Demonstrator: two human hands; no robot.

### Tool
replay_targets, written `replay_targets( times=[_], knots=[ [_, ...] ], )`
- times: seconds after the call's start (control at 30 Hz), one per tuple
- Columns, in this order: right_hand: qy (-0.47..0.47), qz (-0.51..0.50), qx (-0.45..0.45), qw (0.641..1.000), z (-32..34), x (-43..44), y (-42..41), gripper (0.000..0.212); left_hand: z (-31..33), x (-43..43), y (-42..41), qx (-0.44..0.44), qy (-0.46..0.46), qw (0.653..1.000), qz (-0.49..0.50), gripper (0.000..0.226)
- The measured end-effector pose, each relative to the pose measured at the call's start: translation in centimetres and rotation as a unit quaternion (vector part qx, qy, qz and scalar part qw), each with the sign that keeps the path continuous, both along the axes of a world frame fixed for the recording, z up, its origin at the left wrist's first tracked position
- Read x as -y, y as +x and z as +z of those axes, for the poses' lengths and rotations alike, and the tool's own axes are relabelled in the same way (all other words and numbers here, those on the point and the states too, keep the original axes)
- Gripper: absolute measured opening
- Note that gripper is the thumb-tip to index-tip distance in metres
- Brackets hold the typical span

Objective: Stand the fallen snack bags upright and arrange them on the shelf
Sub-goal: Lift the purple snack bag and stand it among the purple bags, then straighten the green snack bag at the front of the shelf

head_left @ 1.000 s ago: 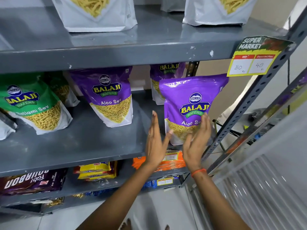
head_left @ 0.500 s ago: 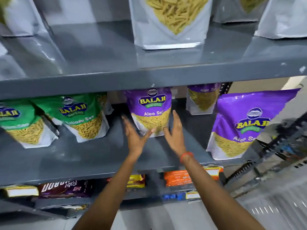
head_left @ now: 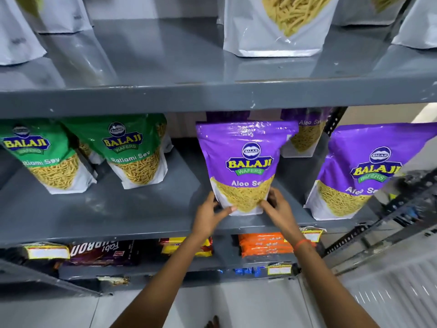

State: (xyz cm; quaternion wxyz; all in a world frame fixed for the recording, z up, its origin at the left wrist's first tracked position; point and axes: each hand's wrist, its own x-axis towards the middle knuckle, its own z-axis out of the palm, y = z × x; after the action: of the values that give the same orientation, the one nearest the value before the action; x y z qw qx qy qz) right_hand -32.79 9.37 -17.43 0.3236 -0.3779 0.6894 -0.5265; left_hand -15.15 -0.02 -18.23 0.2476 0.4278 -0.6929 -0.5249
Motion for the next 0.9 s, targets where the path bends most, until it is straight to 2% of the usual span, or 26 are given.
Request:
replay_targets(
  times=[0.23, 0.37, 0.43, 0.5, 0.53, 0.57, 0.63, 0.73, 0.9],
  knots=[
    [-0.015, 0.006, 0.016, 1.0, 0.3, -3.3, 1.0, 0.053, 0.3, -3.5, 0.4, -0.002, 0.002, 1.0, 0.0, 0.055],
    [-0.014, 0.009, 0.018, 1.0, 1.1, -3.6, 1.4, 0.039, 1.2, -3.9, 0.5, 0.003, 0.009, 1.0, -0.008, 0.061],
    [-0.04, -0.017, 0.027, 0.999, 1.7, -3.8, 2.2, 0.04, 1.7, -4.3, 0.6, 0.005, 0.007, 1.0, -0.009, 0.075],
    [-0.088, -0.114, -0.033, 0.989, 2.6, -3.9, 3.6, 0.061, 2.1, -4.8, 0.8, -0.005, -0.015, 1.0, 0.012, 0.094],
    [-0.121, -0.159, -0.099, 0.975, 3.2, -4.0, 4.4, 0.064, 2.5, -5.2, 1.0, -0.009, -0.037, 0.999, 0.029, 0.1],
    [-0.159, -0.181, -0.176, 0.955, 3.8, -4.0, 5.4, 0.061, 3.0, -5.6, 1.2, -0.009, -0.069, 0.996, 0.046, 0.101],
    [-0.231, -0.15, -0.271, 0.922, 5.1, -3.4, 7.8, 0.053, 4.4, -6.1, 1.8, -0.016, -0.164, 0.983, 0.079, 0.097],
    [-0.287, -0.087, -0.305, 0.904, 6.4, -1.2, 11.4, 0.047, 6.2, -5.7, 3.2, -0.023, -0.263, 0.957, 0.117, 0.083],
    [-0.274, -0.023, -0.304, 0.912, 6.8, 3.7, 15.8, 0.053, 6.6, -1.5, 7.4, -0.029, -0.282, 0.936, 0.21, 0.078]
  ],
)
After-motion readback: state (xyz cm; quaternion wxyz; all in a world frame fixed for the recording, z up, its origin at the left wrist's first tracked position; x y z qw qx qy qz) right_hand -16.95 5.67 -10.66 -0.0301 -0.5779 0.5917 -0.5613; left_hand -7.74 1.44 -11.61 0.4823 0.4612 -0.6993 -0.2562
